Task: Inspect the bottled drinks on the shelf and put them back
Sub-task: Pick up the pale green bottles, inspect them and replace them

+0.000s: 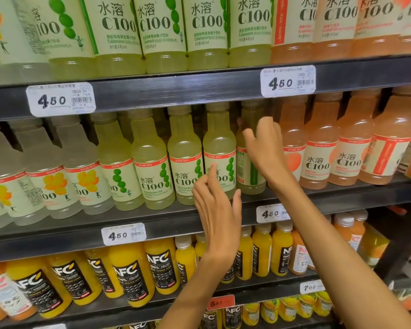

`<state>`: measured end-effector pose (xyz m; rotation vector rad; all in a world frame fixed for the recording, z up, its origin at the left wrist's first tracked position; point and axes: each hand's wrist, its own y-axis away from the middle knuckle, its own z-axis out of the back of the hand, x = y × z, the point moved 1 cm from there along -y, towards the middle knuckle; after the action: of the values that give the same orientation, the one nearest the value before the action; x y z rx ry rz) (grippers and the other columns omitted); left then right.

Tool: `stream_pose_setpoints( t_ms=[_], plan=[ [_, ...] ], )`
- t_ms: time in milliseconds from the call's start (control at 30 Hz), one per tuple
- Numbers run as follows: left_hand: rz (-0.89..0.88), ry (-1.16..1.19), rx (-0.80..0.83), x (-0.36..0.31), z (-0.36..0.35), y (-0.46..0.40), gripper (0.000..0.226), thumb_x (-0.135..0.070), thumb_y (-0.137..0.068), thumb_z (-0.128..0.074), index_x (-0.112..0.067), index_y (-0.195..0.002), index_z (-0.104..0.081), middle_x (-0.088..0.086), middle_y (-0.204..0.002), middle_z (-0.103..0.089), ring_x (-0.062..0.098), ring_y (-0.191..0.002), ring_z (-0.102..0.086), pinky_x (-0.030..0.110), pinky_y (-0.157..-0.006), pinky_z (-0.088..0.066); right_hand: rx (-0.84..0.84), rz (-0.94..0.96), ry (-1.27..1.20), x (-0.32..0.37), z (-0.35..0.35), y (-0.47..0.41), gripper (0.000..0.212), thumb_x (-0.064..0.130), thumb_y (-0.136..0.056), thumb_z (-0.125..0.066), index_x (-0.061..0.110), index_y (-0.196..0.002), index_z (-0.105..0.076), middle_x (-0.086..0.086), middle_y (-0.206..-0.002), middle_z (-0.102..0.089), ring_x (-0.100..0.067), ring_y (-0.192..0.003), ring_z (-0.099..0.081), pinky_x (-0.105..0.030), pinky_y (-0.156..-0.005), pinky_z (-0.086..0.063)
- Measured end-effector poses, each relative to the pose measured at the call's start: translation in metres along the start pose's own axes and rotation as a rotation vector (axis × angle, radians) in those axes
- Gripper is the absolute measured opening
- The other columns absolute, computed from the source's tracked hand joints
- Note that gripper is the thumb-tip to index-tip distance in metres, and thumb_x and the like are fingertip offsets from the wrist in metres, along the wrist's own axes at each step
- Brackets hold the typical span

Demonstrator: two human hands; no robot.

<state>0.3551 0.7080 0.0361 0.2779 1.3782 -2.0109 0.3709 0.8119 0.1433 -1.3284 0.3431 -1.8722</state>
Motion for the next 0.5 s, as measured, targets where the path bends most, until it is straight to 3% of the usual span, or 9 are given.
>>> stream_pose_setpoints(
  t_ms=[167,267,333,433,500],
  plan=[
    [0.007,0.11,0.098,0.0,0.009,0.001,0.067,-0.032,-0.087,-0.064,-0.012,-0.142,-0.033,0.007,-0.124,-0.044,0.02,-0.115,-0.043,0.037,-0.102,-0.039,-0.111,0.114,-0.143,0.003,0.014,0.016,0.019,0.015,-0.096,-0.054,0.008,-0.094,-0.037,0.005,-0.08,-0.039,-0.015,-0.077,-0.039,-0.026,-0.069,-0.031],
    [-0.02,0.179,0.219,-0.002,0.015,0.007,0.074,-0.047,-0.08,-0.064,-0.02,-0.142,-0.033,-0.002,-0.127,-0.045,0.013,-0.12,-0.04,0.038,-0.106,-0.036,-0.077,0.152,-0.241,0.004,0.024,0.031,0.037,0.025,-0.097,-0.054,0.002,-0.124,-0.042,-0.008,-0.114,-0.054,-0.019,-0.105,-0.05,-0.031,-0.088,-0.042],
    [0.007,0.253,0.323,-0.005,0.019,0.012,0.088,-0.057,-0.074,-0.065,-0.026,-0.145,-0.024,-0.008,-0.132,-0.043,0.006,-0.125,-0.035,0.032,-0.109,-0.032,-0.075,0.153,-0.341,0.006,0.031,0.044,0.05,0.023,-0.097,-0.055,0.006,-0.14,-0.036,-0.005,-0.136,-0.049,-0.013,-0.125,-0.045,-0.028,-0.103,-0.039],
    [0.089,0.399,0.472,-0.015,0.023,0.017,0.098,-0.06,-0.064,-0.07,-0.035,-0.143,-0.018,-0.012,-0.129,-0.05,0.002,-0.116,-0.046,0.028,-0.099,-0.042,-0.09,0.158,-0.521,0.011,0.041,0.061,0.046,0.015,-0.095,-0.057,0.007,-0.138,-0.041,0.006,-0.125,-0.053,0.001,-0.114,-0.051,-0.014,-0.092,-0.042],
    [0.145,0.506,0.493,-0.02,0.027,0.018,0.088,-0.05,-0.065,-0.077,-0.033,-0.136,-0.029,-0.011,-0.114,-0.06,0.004,-0.101,-0.059,0.029,-0.084,-0.054,-0.04,0.085,-0.631,0.013,0.047,0.067,0.044,0.016,-0.095,-0.059,0.009,-0.135,-0.044,0.003,-0.121,-0.057,-0.004,-0.11,-0.056,-0.022,-0.091,-0.047]
  ],
)
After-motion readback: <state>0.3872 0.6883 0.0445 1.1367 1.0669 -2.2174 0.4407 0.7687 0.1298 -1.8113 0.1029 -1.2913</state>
